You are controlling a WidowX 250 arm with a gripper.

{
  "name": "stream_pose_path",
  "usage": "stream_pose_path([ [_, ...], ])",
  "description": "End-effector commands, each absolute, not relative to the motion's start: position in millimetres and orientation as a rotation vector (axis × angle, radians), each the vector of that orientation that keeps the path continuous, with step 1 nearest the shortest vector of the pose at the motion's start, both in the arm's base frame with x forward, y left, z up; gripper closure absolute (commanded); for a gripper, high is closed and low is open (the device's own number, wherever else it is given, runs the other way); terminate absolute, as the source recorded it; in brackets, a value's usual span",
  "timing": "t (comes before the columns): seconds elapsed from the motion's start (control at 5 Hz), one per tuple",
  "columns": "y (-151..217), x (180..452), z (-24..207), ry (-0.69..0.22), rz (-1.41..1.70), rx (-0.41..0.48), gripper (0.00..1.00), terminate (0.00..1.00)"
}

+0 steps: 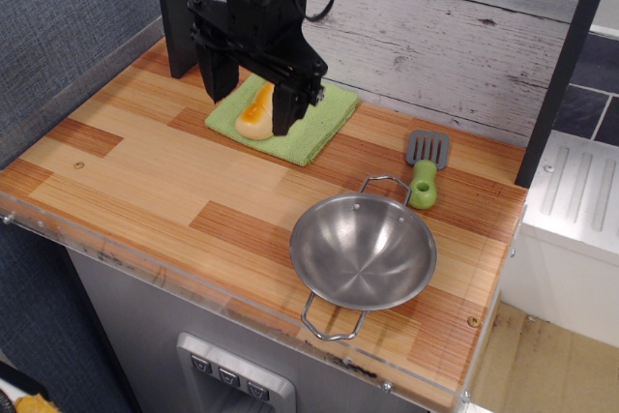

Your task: Put the bread on the towel

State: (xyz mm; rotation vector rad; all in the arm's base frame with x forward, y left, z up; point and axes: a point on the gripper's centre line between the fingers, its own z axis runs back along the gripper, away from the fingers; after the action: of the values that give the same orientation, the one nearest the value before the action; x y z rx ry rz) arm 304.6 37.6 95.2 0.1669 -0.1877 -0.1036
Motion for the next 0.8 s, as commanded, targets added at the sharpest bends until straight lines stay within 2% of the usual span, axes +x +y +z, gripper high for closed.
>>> stream_pose_path([
  [0.0, 44.3, 296.4, 87.9, -0.173, -0.099, 0.140, 0.00, 0.00],
  [0.4, 39.8, 291.5, 77.0, -0.145, -0.100, 0.046, 0.00, 0.00],
  [0.6, 42.0, 291.6, 75.3, -0.125, -0.149, 0.045, 0.00, 0.00],
])
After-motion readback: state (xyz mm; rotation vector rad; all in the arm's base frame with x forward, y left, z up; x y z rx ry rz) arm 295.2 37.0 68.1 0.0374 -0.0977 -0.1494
